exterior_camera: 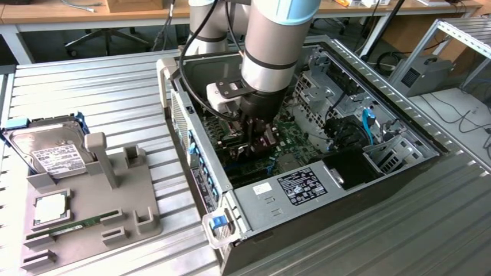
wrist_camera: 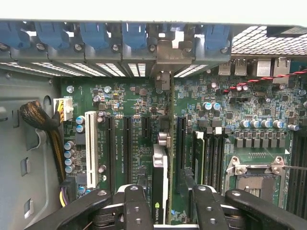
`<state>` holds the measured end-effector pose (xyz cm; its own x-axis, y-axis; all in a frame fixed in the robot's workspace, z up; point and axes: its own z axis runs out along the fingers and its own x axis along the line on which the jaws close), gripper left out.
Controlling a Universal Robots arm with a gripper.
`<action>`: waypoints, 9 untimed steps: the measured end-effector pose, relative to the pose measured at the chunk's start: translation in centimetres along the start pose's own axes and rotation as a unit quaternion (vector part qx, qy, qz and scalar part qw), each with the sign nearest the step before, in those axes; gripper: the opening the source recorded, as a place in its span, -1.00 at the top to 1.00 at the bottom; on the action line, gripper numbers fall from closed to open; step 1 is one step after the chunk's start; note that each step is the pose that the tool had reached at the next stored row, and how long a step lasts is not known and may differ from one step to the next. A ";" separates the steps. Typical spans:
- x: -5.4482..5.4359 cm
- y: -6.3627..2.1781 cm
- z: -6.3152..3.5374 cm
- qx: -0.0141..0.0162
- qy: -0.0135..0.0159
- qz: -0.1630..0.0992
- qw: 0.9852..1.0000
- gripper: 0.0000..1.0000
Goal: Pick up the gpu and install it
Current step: 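Insert the gpu into the slot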
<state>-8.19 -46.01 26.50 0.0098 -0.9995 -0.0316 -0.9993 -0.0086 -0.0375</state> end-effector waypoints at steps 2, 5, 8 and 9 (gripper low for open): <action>0.0 0.00 0.00 0.000 0.000 0.000 1.000 0.36; 0.0 0.00 0.00 0.000 0.000 0.000 1.000 0.47; 0.0 0.00 0.00 0.000 0.000 0.000 1.000 0.47; 0.0 0.00 0.00 0.000 0.000 0.000 1.000 0.47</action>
<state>-8.19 -46.01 26.50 0.0098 -0.9995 -0.0316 -0.9993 -0.0086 -0.0375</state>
